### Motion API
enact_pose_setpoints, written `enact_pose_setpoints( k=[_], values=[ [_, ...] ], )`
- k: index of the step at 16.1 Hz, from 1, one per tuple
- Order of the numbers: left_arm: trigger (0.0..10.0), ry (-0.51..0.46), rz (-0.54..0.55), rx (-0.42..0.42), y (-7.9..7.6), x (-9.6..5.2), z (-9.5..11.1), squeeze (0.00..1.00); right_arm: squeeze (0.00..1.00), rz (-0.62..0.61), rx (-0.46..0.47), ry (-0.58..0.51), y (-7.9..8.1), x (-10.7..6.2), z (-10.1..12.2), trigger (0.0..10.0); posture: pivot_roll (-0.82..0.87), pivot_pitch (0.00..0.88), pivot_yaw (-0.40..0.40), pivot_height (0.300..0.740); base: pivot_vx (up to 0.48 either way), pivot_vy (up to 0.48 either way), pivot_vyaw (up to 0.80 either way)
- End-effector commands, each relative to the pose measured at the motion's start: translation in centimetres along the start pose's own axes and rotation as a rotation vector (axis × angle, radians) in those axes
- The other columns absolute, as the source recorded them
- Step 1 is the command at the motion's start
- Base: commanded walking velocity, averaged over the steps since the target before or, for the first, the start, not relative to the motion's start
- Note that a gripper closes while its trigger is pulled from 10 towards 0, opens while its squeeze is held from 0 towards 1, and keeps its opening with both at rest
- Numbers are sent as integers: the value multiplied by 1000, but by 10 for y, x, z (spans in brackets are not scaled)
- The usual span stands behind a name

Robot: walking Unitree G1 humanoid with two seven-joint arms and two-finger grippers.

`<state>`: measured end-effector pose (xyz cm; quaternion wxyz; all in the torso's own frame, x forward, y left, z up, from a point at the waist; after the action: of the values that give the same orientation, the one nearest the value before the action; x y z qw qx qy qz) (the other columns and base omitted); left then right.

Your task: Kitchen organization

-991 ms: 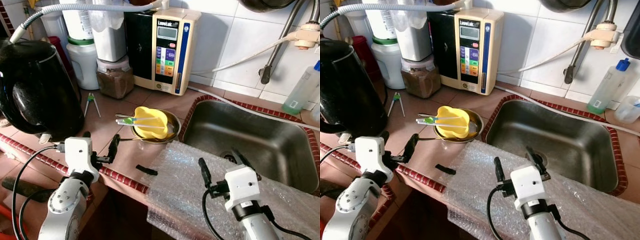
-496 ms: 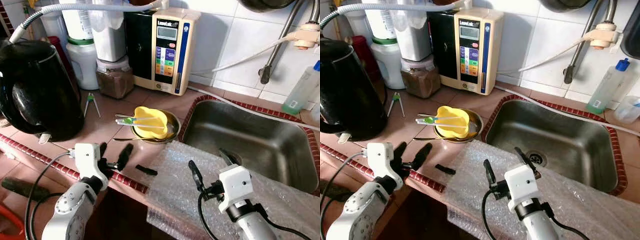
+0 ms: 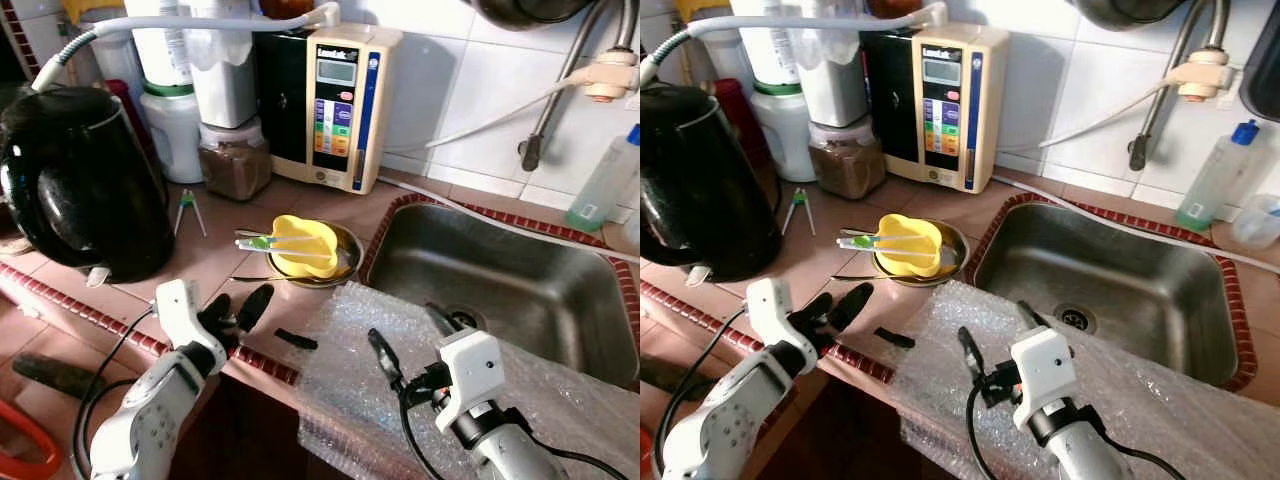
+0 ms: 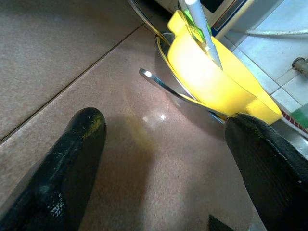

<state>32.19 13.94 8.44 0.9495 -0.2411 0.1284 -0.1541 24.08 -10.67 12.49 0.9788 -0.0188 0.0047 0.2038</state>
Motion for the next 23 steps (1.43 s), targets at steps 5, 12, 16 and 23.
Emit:
enact_pose_setpoints(
  k=[5,12,16,23],
  values=[
    [6353,62,3,-19,-3,13,-14,0,0,139,141,26,10,-6,8,10000,62,0,-3,740,0,0,0],
    [0,45,12,-47,-5,20,-14,0,0,193,172,95,13,-11,-1,10000,53,0,-2,740,0,0,0],
    [0,34,19,-53,-3,24,-11,0,0,233,182,114,19,-11,-3,10000,63,0,-4,740,0,0,0],
    [0,30,28,-44,-1,24,-5,0,0,238,166,114,21,-6,-5,10000,80,0,6,740,0,0,0]
  ],
)
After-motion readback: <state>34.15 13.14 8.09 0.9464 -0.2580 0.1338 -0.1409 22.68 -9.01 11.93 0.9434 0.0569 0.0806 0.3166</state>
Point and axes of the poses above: a point about 5 cm out from each wrist's last joint towards the gripper, its own x axis pointing out of the wrist towards the gripper, its own z axis along the axis of the wrist's last joint, y = z × x, the point moved 5 cm from there along x, pointing out of the wrist towards the gripper, and after that the axes turned 3 degrees about x, right-handed, at the moved point
